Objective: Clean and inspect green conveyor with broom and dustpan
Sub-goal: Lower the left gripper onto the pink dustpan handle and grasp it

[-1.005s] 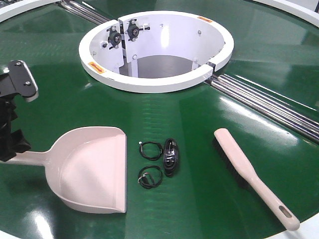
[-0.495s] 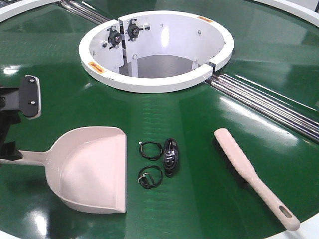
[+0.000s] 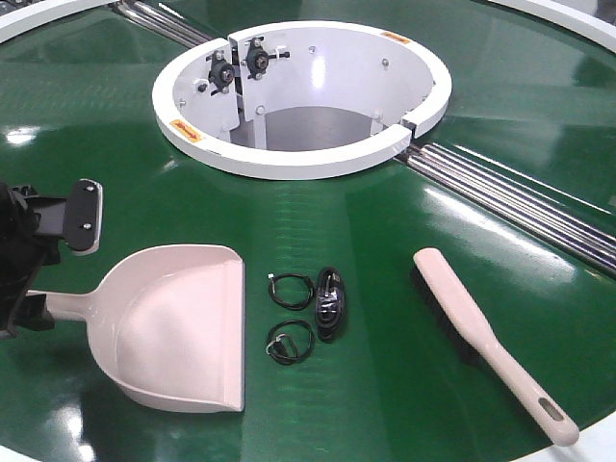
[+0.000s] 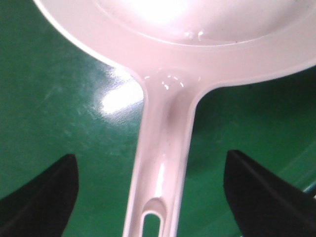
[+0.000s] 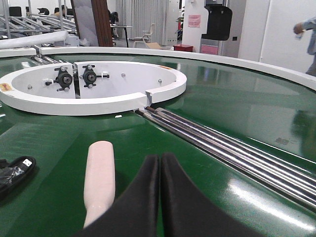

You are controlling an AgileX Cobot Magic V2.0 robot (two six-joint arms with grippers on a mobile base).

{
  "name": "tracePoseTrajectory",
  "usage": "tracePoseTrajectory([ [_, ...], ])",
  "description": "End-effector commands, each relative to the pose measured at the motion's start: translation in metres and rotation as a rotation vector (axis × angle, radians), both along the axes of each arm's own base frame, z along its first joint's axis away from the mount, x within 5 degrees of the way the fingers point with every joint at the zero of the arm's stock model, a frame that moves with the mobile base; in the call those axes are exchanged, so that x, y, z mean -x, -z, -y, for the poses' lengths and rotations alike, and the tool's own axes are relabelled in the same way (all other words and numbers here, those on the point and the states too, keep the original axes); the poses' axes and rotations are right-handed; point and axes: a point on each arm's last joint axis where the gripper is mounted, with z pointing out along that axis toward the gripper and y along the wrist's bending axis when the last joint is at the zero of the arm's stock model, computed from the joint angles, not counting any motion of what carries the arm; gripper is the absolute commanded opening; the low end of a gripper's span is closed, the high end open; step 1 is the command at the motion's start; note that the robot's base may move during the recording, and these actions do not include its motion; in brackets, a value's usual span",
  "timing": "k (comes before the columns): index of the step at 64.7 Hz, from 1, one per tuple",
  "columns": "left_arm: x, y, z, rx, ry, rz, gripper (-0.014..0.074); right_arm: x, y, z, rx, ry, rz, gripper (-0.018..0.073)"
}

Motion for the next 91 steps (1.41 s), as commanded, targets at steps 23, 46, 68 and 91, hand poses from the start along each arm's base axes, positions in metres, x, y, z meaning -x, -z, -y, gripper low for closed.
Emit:
tracePoseTrajectory([
  [23,-0.011,0.004,0.004,-0.007,0.084,0.015,0.0563,0.001,-0.006,0.000,0.001,0.003,0.081,-0.0009],
  [46,-0.019,0.013,0.004,-0.009,0.087,0.028,0.0472,0.001,-0.006,0.000,0.001,0.003,0.081,-0.0009],
  [68,-0.014,0.014,0.012,-0.009,0.110,-0.009,0.0030,0.001,-0.006,0.000,0.001,0.003,0.081,-0.0009],
  [91,-0.004,0.012,0.020,-0.105,0.113,-0.097,-0.0008,0.001,-0.006,0.000,0.001,0.003,0.081,-0.0009],
])
